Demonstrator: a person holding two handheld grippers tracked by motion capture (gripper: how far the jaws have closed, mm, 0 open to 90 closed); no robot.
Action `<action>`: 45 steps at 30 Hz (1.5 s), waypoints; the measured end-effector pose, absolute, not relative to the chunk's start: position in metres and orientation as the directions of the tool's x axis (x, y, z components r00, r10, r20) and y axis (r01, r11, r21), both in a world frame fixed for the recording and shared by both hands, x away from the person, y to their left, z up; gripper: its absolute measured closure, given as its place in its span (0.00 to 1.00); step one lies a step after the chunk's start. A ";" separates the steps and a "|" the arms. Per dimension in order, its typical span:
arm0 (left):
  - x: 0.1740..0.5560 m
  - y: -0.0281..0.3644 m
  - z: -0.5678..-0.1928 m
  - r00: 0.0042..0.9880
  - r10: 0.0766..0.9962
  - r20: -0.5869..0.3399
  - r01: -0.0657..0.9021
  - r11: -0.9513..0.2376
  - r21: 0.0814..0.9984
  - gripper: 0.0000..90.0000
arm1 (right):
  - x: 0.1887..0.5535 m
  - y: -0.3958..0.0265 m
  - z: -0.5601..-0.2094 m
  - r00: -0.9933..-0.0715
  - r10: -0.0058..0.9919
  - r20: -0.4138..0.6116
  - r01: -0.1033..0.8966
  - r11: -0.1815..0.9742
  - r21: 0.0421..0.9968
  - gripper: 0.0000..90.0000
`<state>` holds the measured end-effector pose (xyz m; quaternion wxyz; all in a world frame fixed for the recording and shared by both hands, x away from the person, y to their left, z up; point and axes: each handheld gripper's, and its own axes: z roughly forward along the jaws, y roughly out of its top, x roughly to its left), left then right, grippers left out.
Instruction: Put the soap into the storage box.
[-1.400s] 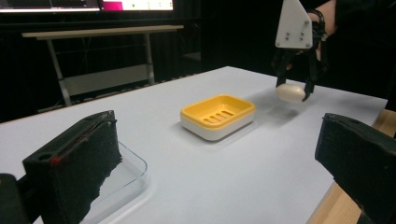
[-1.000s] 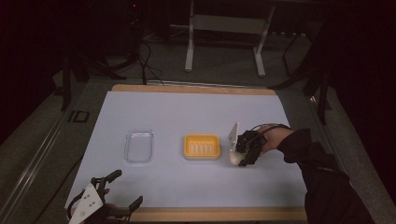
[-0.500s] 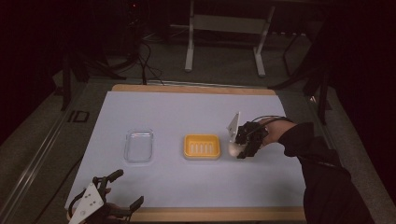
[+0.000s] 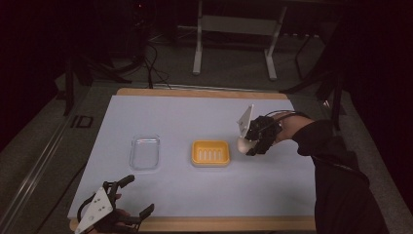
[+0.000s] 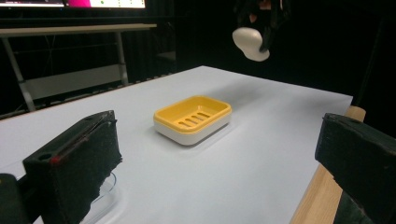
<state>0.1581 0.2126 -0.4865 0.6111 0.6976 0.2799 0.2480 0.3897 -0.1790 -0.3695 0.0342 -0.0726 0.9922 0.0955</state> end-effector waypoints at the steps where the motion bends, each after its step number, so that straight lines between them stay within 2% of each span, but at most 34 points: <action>1: 0.159 0.212 -0.486 0.721 0.693 0.004 0.087 -0.096 0.991 0.00 | 0.390 -0.178 -0.367 -0.987 -0.137 -0.084 -0.151 0.970 0.189 0.55; 7: 0.161 0.213 -0.486 0.726 0.687 0.005 0.090 -0.103 0.991 0.00 | 0.392 -0.168 -0.360 -0.990 -0.117 -0.084 -0.132 0.971 0.199 0.55; 33: 0.160 0.211 -0.486 0.737 0.676 0.017 0.079 -0.111 0.991 0.00 | 0.397 -0.112 -0.368 -0.970 -0.218 -0.110 -0.239 0.943 0.233 0.55; 45: 0.159 0.210 -0.486 0.744 0.668 0.028 0.070 -0.120 0.990 0.00 | 0.403 -0.091 -0.379 -0.974 -0.199 -0.106 -0.219 0.945 0.244 0.55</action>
